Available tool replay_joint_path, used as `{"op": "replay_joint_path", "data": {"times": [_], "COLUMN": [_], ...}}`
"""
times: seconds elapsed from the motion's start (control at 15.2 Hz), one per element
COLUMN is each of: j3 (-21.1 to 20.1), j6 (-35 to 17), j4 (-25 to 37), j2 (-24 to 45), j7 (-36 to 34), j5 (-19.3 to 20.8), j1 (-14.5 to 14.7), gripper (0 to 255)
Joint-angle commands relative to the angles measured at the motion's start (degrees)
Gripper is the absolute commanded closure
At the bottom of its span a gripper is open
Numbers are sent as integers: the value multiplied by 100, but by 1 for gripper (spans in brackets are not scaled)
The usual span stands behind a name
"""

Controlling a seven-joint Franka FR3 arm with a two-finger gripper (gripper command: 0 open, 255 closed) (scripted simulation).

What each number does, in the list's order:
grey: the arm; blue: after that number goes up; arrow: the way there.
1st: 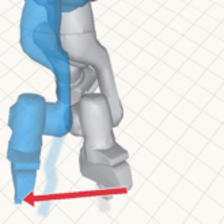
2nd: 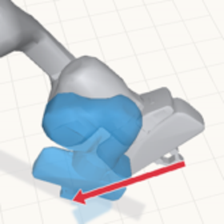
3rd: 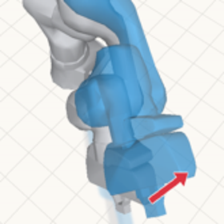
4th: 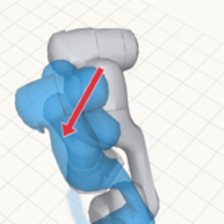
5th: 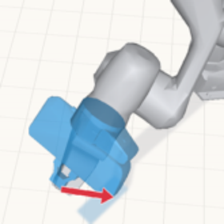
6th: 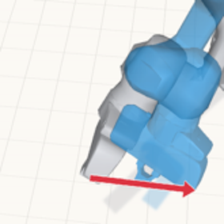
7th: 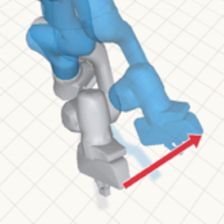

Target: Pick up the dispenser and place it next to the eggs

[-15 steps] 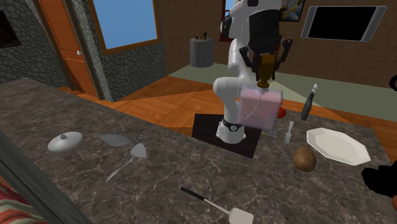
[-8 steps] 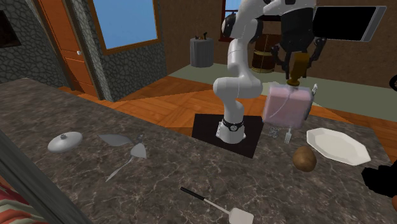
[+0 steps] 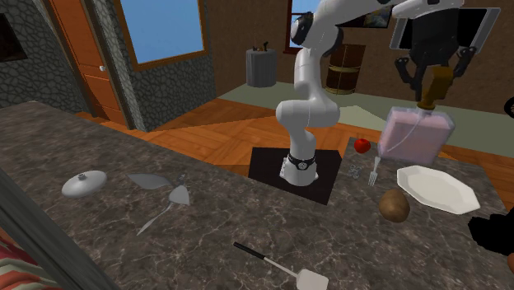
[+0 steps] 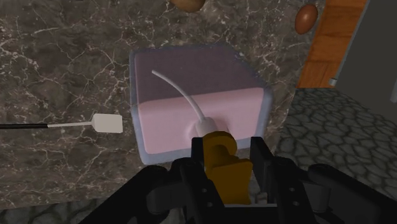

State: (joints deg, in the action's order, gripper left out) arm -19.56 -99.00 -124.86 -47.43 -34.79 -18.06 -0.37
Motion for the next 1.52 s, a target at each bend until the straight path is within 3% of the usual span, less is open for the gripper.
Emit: {"op": "replay_joint_path", "data": {"times": [0.0, 0.59, 0.99, 1.45], "j3": [-313, -1715, -2950, -2977], "j6": [-93, -304, -400, -898], "j4": [93, 1081, 2060, 1399], "j2": [102, 905, 1701, 1517], "j7": [-287, -1531, -2474, -2405], "j5": [-100, -226, 28, -123], "j1": [14, -197, -677, -555], "gripper": [255, 255, 255, 255]}}
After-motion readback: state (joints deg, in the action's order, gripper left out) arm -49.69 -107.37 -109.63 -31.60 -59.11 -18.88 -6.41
